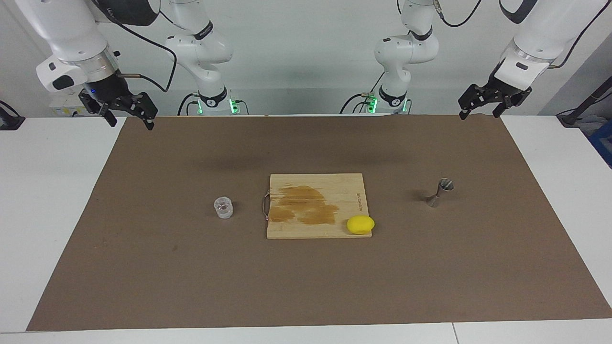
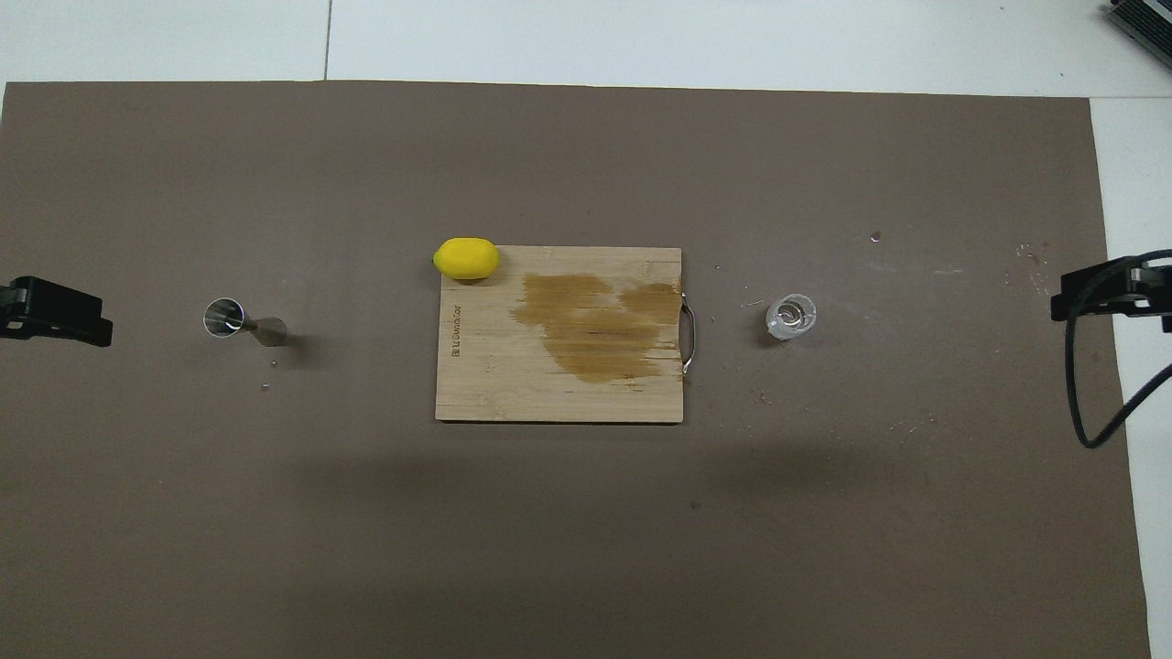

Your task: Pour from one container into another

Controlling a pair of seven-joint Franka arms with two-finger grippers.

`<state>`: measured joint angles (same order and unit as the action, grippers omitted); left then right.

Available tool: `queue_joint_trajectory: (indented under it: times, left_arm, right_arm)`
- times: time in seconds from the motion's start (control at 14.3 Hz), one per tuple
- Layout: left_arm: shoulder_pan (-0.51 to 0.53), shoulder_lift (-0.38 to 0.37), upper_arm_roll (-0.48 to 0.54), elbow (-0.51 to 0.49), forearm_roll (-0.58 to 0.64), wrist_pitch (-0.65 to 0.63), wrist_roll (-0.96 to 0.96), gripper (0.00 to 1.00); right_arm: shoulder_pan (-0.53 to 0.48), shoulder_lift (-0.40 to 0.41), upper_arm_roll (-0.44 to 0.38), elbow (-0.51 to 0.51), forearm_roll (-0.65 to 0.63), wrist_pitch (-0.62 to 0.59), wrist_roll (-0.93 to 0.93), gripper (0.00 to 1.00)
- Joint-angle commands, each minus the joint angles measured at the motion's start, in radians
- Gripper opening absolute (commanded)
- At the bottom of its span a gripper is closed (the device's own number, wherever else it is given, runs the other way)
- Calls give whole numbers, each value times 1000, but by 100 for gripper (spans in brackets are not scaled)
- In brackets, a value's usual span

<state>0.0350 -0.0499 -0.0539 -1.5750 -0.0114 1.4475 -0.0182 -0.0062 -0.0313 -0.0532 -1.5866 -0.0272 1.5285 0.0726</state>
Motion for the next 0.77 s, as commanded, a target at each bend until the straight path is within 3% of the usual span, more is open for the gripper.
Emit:
queue_joint_trajectory:
  times: [0.0,0.7]
  left_arm:
    - [8,-10,-7,3,21,-7,-11,100]
    - [43,-21,-3,-34,21,79,8,100]
  right_arm:
    - [-1,-28,7,-38,-11,24,-8,100]
    - [-1,-29,9,-39,-10,19,-8,100]
